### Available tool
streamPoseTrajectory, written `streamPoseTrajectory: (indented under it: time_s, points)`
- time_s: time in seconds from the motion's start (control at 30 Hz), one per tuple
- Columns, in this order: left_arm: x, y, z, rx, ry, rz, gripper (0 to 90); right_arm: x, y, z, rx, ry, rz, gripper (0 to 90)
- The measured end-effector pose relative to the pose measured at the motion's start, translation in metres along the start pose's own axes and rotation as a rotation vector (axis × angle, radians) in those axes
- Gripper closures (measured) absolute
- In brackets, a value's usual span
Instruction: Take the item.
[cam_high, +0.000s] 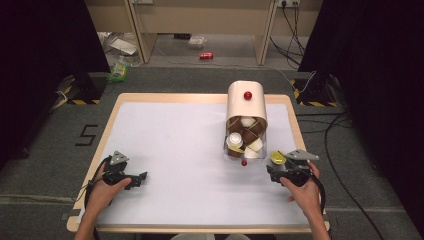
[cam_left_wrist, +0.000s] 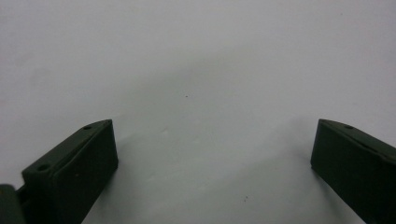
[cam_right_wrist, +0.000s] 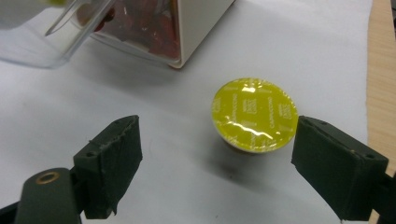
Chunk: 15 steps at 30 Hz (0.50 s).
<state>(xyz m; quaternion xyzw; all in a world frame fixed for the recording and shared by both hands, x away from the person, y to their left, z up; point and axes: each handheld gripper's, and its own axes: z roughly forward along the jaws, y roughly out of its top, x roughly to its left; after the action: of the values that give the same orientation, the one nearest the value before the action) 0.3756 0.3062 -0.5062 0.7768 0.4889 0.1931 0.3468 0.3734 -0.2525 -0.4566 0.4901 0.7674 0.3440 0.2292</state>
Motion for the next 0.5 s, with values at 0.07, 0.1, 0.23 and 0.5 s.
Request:
streamPoseTrajectory:
  time_s: [0.07,0.1,0.23,0.5]
  points:
    - [0.0,0.0,0.0,0.0,0.0,0.0,0.2,0.002,-0.003,-0.001,0.003,0.004,-0.002,16.5]
    - [0.0,0.0,0.0,0.0,0.0,0.0,0.2,0.003,-0.004,-0.002,0.005,0.007,-0.008,16.5]
    - [0.0,0.0,0.0,-0.001,0.0,0.0,0.2,0.007,-0.009,-0.005,0.011,0.012,-0.015,16.7]
    - [0.0,0.0,0.0,0.0,0.001,0.0,0.2,0.012,-0.017,-0.011,0.011,0.022,-0.018,16.7]
